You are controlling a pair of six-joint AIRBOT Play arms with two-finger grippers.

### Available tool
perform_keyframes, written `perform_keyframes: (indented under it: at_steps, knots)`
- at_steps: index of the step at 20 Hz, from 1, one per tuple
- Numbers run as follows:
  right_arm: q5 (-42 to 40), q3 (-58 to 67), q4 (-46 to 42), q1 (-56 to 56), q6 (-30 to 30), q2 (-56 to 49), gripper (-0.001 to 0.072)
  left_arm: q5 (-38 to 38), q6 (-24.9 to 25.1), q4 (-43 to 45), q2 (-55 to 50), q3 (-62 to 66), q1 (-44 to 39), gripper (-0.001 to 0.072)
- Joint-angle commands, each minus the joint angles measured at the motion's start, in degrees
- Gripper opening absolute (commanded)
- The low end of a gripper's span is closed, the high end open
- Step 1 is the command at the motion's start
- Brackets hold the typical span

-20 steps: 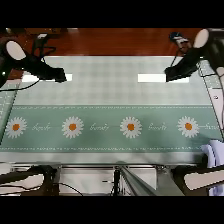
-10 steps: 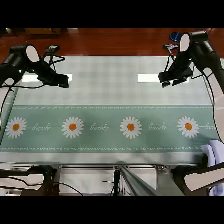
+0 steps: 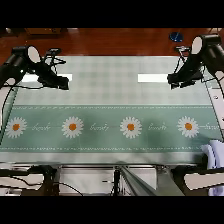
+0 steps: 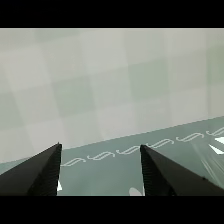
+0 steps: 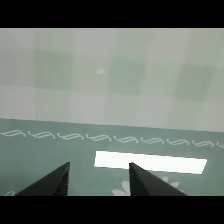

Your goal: Fold the shirts.

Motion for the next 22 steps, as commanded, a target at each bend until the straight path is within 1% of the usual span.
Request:
perform_keyframes:
  at_steps: [1,5,22]
  knots:
    - [-4.1,-2.5,0.4,-1.0,-0.9,1.6,0.0432,-0.7,0.0,0.0,0.0,0.0,0.0,0.0585]
    - [-3.8,-5.6,0.6,-1.0,-0.9,1.6,0.0431,-0.7,0.0,0.0,-0.1,0.0,0.0,0.0585]
    - [-3.7,-5.6,0.6,-1.0,-0.9,1.7,0.0431,-0.7,0.0,0.0,-0.1,0.0,0.0,0.0584]
